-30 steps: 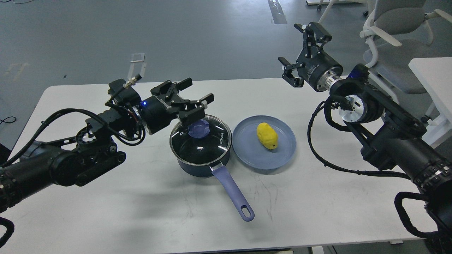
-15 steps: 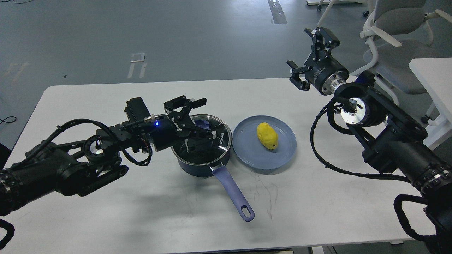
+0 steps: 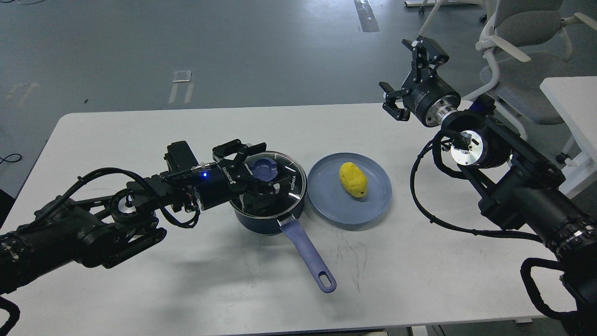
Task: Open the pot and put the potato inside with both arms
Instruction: 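Close the left gripper on the blue lid knob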
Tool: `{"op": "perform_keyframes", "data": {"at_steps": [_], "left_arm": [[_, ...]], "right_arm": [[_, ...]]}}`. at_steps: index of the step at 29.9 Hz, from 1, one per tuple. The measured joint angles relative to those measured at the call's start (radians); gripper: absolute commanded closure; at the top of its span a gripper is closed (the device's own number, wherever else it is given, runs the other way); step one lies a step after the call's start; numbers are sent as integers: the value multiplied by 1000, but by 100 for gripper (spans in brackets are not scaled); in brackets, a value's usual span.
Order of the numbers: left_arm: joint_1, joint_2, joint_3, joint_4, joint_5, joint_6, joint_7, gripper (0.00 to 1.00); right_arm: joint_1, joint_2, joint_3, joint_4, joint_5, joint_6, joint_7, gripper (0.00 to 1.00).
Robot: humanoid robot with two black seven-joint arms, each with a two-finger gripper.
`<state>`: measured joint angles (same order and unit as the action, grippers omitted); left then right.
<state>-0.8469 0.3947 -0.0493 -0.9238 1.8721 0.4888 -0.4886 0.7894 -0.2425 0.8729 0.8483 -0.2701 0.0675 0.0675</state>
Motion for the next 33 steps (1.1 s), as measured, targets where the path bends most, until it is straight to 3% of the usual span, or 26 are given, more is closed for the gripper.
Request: {"op": "perform_keyframes", "data": {"at_steps": [18,24,25,26,29,33], "left_arm": [[6,2,30,16,-16,0,0,5],[13,0,30,32,-16,0,0,47],[15,0,30,35,-16,0,0,47],[16,0,30,39,-16,0,0,55],[17,3,31,45,-15,0,0,67],[17,7,32,46,-15,0,0,68]], "right_arm": [[1,-1,-4,5,0,0,0,0],[0,-1,-3,7,0,0,0,0],[0,-1,-3,7,0,0,0,0],[0,-1,-3,7,0,0,0,0],[5,-1,-4,8,0,1,0,0],[7,3,-5,7,0,1,0,0]]}}
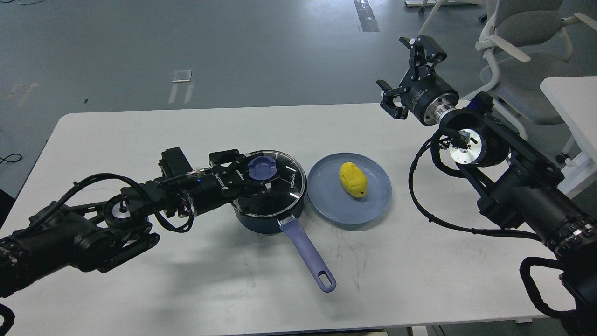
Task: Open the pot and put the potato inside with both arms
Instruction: 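Close the left gripper on the blue lid knob, then lift the glass lid off the pot and carry it away from the pot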
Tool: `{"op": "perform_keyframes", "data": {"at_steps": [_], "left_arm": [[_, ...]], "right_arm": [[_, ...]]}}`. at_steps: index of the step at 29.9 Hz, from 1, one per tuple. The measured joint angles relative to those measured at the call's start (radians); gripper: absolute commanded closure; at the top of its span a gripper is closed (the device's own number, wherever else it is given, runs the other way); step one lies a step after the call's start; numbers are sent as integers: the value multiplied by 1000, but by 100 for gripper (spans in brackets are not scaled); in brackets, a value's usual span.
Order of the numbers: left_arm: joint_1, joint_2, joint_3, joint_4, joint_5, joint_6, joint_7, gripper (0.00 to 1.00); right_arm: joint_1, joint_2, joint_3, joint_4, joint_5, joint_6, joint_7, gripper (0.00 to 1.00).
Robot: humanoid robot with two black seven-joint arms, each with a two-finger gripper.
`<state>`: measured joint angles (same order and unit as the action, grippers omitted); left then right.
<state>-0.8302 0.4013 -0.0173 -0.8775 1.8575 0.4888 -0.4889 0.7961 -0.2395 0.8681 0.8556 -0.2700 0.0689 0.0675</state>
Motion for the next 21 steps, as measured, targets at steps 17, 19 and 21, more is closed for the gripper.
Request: {"op": "perform_keyframes", "data": {"at_steps": [17,19,21], "left_arm": [[-55,120,-11,-148,-53,0,0,68],[-71,144,-14,-156,-53,0,0,68],[-80,169,-15,-157,-54,0,0,68]], "right_arm": [[15,2,0,0,0,1,0,0],[21,0,0,0,0,2,0,0],[27,0,0,0,0,2,-1,0]]}}
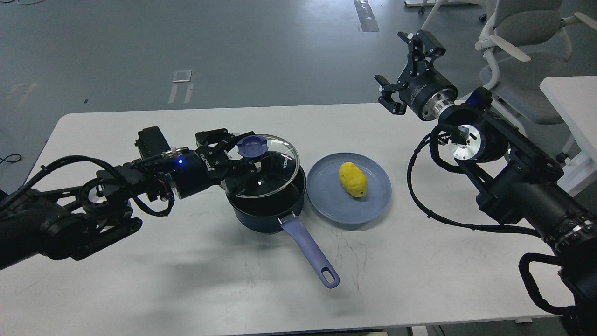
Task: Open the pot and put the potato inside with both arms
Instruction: 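Lift the glass lid off the pot and carry it away from the pot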
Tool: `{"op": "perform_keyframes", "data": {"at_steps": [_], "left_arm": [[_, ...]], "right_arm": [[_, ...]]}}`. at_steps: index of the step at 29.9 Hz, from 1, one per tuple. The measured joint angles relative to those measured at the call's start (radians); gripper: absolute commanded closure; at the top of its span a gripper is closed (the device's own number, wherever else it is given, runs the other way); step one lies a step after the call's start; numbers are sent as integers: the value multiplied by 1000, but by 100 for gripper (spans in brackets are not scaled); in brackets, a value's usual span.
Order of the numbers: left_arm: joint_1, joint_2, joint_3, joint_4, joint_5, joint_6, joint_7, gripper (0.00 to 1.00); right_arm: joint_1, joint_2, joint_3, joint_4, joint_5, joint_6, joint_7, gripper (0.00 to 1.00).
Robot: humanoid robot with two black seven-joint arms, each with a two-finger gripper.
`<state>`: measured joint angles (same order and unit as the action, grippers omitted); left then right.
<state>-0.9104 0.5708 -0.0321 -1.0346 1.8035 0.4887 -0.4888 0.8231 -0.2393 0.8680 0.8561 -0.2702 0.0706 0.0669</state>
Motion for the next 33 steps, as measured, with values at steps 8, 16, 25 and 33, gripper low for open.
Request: {"op": "perform_keyframes", "data": {"at_steps": [8,16,25,33], "left_arm": [[2,133,-2,-1,-17,0,0,68],[76,228,7,6,-206,0,1,68],[180,237,4,17,-254,0,0,68],[223,239,6,16,-320,0,0,68]], "right_arm": [[10,-3,-6,-1,-1,0,-1,0],[7,1,-9,-6,-3,0,-1,0],[2,2,-9,-8,-4,0,-1,0],[-7,-1,-10,-3,-4,0,-1,0]]}}
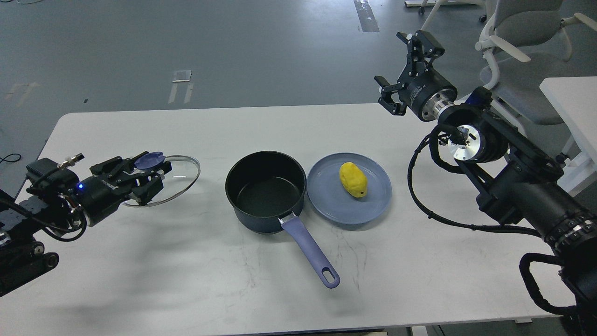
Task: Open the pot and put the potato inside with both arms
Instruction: 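Lift the glass lid off the pot and carry it away from the pot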
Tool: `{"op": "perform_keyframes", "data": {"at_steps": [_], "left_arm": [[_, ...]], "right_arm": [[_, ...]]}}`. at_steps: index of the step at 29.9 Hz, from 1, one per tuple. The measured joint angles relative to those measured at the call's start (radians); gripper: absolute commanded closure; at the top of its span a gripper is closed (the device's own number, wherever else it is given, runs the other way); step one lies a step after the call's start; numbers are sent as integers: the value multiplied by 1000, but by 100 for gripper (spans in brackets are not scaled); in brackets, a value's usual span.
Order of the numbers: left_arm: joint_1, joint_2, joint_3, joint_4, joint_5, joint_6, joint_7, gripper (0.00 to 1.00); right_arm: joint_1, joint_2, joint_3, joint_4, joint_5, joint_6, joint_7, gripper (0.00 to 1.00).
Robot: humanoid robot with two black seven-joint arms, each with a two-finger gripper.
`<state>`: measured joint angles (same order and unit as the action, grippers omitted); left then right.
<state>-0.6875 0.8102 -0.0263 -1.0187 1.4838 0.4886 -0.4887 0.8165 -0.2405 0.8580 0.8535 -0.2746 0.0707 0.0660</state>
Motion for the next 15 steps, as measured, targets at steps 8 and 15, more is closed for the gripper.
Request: {"op": "perform_keyframes", "data": {"at_steps": [8,15], "left_arm": [[37,-9,0,16,-2,0,0,68],[59,-68,-3,99,-2,0,0,67]], "right_arm": [[1,-2,-2,1,0,0,0,0],[1,-6,-2,1,0,0,0,0]]}}
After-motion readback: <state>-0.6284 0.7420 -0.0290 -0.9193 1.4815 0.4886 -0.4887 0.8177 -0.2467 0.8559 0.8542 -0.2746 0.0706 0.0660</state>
